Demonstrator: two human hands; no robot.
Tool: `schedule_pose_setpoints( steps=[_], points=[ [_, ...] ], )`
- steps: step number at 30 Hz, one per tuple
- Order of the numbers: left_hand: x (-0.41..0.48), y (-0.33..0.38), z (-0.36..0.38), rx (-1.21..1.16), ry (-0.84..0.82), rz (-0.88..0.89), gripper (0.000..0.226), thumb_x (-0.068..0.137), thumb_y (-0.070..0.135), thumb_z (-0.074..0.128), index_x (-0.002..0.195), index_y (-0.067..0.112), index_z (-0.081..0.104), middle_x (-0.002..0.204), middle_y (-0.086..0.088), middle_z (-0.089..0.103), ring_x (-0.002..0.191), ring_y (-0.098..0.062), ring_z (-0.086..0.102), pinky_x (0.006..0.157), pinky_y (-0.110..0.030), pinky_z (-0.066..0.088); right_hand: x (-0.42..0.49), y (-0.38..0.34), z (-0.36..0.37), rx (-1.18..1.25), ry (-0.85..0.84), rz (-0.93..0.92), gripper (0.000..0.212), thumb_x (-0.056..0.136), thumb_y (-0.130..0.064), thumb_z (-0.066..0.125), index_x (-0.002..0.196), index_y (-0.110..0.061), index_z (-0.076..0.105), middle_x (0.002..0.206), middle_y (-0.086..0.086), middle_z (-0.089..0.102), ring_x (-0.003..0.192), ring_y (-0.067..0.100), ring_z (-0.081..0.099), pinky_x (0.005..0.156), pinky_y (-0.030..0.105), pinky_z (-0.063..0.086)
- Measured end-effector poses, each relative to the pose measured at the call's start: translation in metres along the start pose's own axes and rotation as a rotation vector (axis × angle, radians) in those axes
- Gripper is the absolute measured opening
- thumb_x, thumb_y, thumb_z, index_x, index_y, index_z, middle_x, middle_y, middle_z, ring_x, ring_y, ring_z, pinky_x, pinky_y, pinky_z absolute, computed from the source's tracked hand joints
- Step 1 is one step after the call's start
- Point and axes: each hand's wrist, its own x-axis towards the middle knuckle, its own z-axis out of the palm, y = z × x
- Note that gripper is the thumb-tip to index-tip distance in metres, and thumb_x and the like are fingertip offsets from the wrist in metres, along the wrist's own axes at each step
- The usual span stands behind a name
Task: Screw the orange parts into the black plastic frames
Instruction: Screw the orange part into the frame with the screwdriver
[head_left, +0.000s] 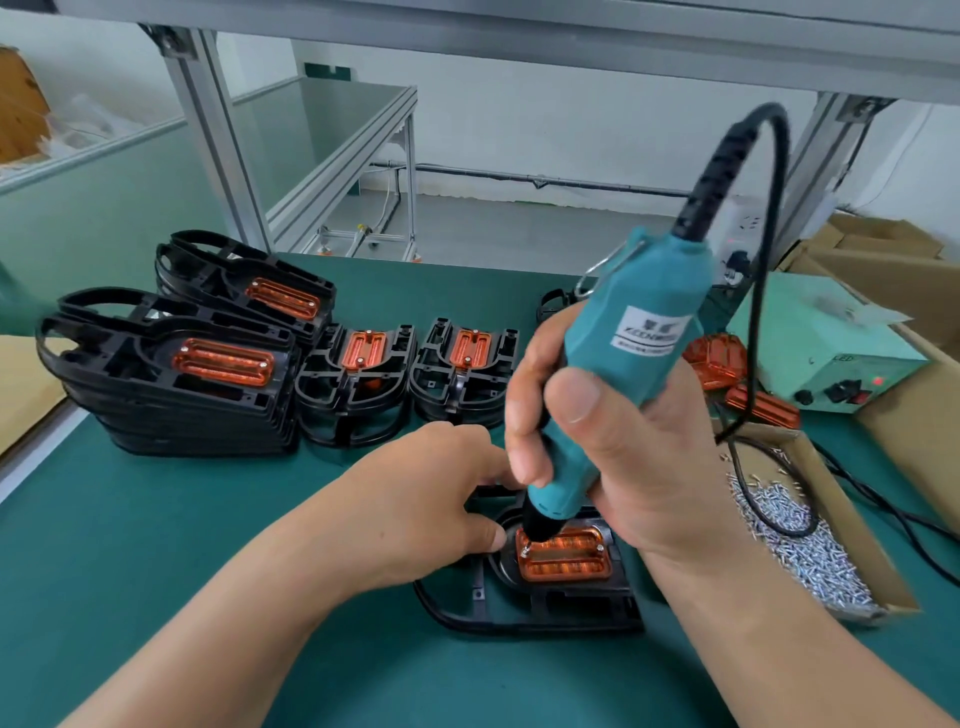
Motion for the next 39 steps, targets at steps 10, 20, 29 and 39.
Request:
schedule_pose_setpoints(
  steps=[10,20,29,39],
  points=[
    [0.0,0.003,-0.002,-0.001,-0.037,-0.009,0.036,0.086,0.037,0.079,0.117,0.041,0.062,0.109,0.014,0.065,0.107,-0.009,0.061,0.094,-0.042,0.053,0.0,0.004,0.0,0.002,0.036,0.039,0.025,0.1,-0.032,0.074,0.1,-0.012,0.059,0.069,0.015,0.058,0.049,0.03,0.054,0.057,0.033,0.049],
    [-0.001,0.006,-0.002,0.033,-0.02,-0.04,0.031,0.085,0.037,0.08,0.109,0.041,0.06,0.108,0.016,0.062,0.104,-0.006,0.058,0.092,-0.04,0.052,-0.002,0.003,-0.003,0.052,0.015,0.041,0.028,0.1,-0.036,0.073,0.106,-0.012,0.061,0.077,0.013,0.065,0.055,0.029,0.061,0.056,0.035,0.05],
    [-0.003,0.009,0.001,0.11,0.013,-0.042,0.037,0.089,0.042,0.075,0.113,0.052,0.048,0.111,0.017,0.055,0.107,-0.004,0.049,0.094,-0.039,0.051,-0.008,-0.01,0.005,0.034,0.094,-0.076,0.032,0.098,-0.041,0.074,0.11,-0.014,0.064,0.083,0.008,0.071,0.06,0.028,0.068,0.055,0.033,0.053],
    [-0.004,0.004,0.006,0.147,0.021,0.107,0.072,0.084,0.076,0.061,0.147,0.043,0.048,0.127,0.023,0.042,0.126,-0.003,0.034,0.109,-0.033,0.04,-0.014,-0.028,-0.058,-0.002,0.737,-0.127,0.018,0.106,-0.034,0.052,0.095,-0.024,0.062,0.079,-0.002,0.058,0.063,0.018,0.054,0.059,0.026,0.046]
  ],
)
